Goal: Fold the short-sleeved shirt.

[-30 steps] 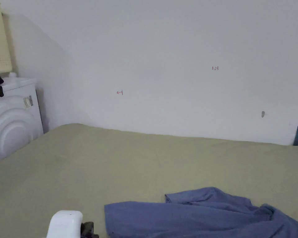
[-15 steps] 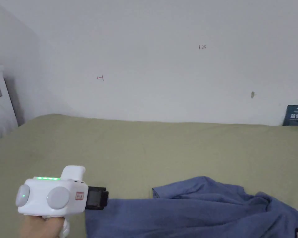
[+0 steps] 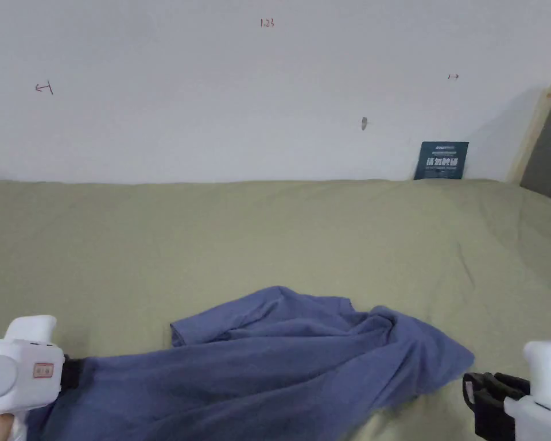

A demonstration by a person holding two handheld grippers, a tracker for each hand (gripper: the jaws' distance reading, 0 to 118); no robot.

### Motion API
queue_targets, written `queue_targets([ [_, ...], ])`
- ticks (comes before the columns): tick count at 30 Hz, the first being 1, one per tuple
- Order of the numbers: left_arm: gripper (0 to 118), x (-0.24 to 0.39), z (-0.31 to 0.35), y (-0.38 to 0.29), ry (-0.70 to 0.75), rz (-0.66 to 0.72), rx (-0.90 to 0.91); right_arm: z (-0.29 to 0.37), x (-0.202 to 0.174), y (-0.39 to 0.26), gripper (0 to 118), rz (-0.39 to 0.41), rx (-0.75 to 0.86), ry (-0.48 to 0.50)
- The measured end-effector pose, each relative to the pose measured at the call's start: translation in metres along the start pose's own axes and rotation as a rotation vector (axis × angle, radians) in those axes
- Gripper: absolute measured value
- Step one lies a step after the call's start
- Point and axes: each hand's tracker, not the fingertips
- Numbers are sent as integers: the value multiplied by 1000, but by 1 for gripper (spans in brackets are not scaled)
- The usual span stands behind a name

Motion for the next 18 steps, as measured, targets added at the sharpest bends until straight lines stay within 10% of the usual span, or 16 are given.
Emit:
queue_targets([
  [4,2,2,3,3,-13,-22,-23,-27,17,21,9,-44,-32,30],
  [7,2,-19,3,12,-54,68,-2,-64,35,47,103,-73,-109,84],
  [17,2,-40,-4,17,-48,52,-23,-218,41,76,94,-173,-394,82],
  [18,2,-41,-5,18,-49,46,-26,-224,39,73,73,-165,-421,99],
])
